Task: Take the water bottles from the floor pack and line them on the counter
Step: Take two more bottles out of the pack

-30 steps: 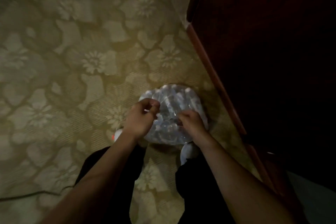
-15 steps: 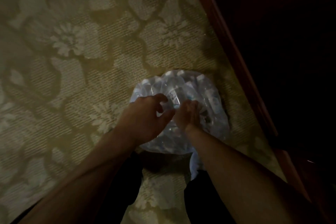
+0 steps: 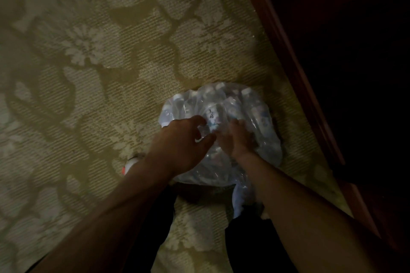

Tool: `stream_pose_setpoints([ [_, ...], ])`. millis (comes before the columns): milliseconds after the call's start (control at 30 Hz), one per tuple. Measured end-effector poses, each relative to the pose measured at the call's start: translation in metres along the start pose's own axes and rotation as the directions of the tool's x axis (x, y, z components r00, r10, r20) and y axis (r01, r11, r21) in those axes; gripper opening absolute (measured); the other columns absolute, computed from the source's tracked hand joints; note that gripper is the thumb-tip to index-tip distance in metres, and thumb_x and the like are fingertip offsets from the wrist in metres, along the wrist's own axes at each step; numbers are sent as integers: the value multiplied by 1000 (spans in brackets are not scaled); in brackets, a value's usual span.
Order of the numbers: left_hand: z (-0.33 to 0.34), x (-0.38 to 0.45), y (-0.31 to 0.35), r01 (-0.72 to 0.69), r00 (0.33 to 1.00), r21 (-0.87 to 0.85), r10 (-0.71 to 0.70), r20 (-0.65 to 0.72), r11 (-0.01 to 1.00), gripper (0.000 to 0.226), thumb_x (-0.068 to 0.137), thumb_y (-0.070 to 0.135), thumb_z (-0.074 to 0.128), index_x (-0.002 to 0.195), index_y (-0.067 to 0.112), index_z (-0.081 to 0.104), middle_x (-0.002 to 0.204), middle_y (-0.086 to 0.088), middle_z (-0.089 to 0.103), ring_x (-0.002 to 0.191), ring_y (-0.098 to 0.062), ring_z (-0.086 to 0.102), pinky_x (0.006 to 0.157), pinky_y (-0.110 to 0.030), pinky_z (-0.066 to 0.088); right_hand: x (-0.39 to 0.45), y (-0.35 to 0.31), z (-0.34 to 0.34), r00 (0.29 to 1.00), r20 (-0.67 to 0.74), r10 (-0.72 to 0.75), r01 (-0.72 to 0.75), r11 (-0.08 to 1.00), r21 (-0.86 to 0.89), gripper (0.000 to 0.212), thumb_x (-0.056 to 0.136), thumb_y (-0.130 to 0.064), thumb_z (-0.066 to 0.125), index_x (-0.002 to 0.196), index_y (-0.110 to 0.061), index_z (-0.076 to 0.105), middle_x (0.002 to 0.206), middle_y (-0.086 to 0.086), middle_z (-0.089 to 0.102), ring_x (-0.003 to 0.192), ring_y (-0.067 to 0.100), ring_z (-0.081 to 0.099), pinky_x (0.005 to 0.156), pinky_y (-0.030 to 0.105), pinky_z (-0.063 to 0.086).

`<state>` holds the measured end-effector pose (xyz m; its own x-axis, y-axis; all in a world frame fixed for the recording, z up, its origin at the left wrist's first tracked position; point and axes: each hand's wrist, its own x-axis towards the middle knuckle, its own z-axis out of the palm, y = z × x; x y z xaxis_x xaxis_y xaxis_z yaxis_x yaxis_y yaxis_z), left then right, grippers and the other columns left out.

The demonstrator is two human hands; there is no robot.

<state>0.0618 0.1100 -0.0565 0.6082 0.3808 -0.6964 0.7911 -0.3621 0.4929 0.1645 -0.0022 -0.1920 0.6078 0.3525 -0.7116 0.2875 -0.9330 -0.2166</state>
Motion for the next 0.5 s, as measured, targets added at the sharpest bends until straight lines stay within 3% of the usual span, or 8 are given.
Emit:
stream_pose_setpoints([
  [100, 9, 0, -2, 56, 998, -33, -55, 18, 998, 42, 95, 52, 56, 129, 28, 59, 107, 7, 73, 95, -15, 70, 91, -43, 56, -10, 9, -20, 984, 162, 70, -114, 953, 279, 58, 88, -49, 62, 126, -5, 57, 121, 15, 63, 110, 34, 61, 85, 35, 49],
  [167, 17, -2, -1, 111, 994, -38, -111, 12, 993, 45, 96, 57, 50, 127, 27, 61, 104, 4, 74, 97, -19, 70, 93, -45, 54, -27, 10, -27, 945, 297, 136, -274, 825, 494, 62, 77, -51, 72, 122, -9, 63, 109, 11, 70, 97, 30, 68, 85, 39, 58],
  [233, 23, -4, 0, 187, 982, -55, -188, -10, 981, 64, 89, 74, 32, 114, 26, 65, 98, -1, 75, 95, -25, 70, 93, -48, 53, -45, 9, -37, 914, 372, 163, -365, 732, 576, 66, 67, -54, 78, 114, -9, 67, 102, 12, 73, 88, 29, 72, 77, 39, 60],
  [300, 29, -4, 4, 256, 966, -99, -258, -14, 962, 85, 77, 87, 16, 103, 25, 66, 95, -4, 74, 96, -28, 68, 95, -49, 51, -72, 6, -51, 889, 453, 70, -385, 650, 655, 58, 69, -55, 78, 102, -9, 70, 93, 10, 74, 82, 25, 72, 71, 37, 58],
  [367, 28, -1, 9, 317, 947, -277, -317, 44, 907, 79, 86, 83, 27, 105, 18, 68, 102, -7, 72, 101, -29, 66, 98, -47, 50, -102, 10, -60, 894, 442, -71, -316, 598, 737, 34, 74, -55, 75, 80, -22, 76, 75, -5, 74, 69, 11, 70, 60, 28, 56],
  [400, 25, 1, 10, 339, 939, -445, -327, 107, 829, 69, 92, 74, 39, 104, 13, 70, 99, -8, 73, 98, -29, 67, 97, -46, 51, -114, 11, -62, 898, 425, -115, -292, 565, 771, 23, 77, -53, 72, 71, -31, 77, 69, -11, 73, 65, 3, 69, 57, 22, 54],
  [467, 21, 4, 8, 333, 940, -680, -286, 186, 653, 48, 94, 56, 56, 87, 13, 73, 79, -5, 75, 82, -25, 70, 86, -44, 56, -115, 9, -61, 876, 459, -150, -318, 537, 782, 27, 89, -39, 65, 64, -40, 76, 65, -18, 72, 64, -4, 68, 59, 15, 54],
  [500, 21, 5, 4, 313, 946, -705, -270, 177, 636, 44, 93, 54, 60, 83, 13, 73, 73, -3, 75, 76, -23, 71, 80, -40, 57, -104, 10, -60, 852, 512, -111, -374, 556, 743, 33, 94, -36, 60, 66, -34, 77, 64, -17, 72, 63, -4, 68, 60, 16, 54],
])
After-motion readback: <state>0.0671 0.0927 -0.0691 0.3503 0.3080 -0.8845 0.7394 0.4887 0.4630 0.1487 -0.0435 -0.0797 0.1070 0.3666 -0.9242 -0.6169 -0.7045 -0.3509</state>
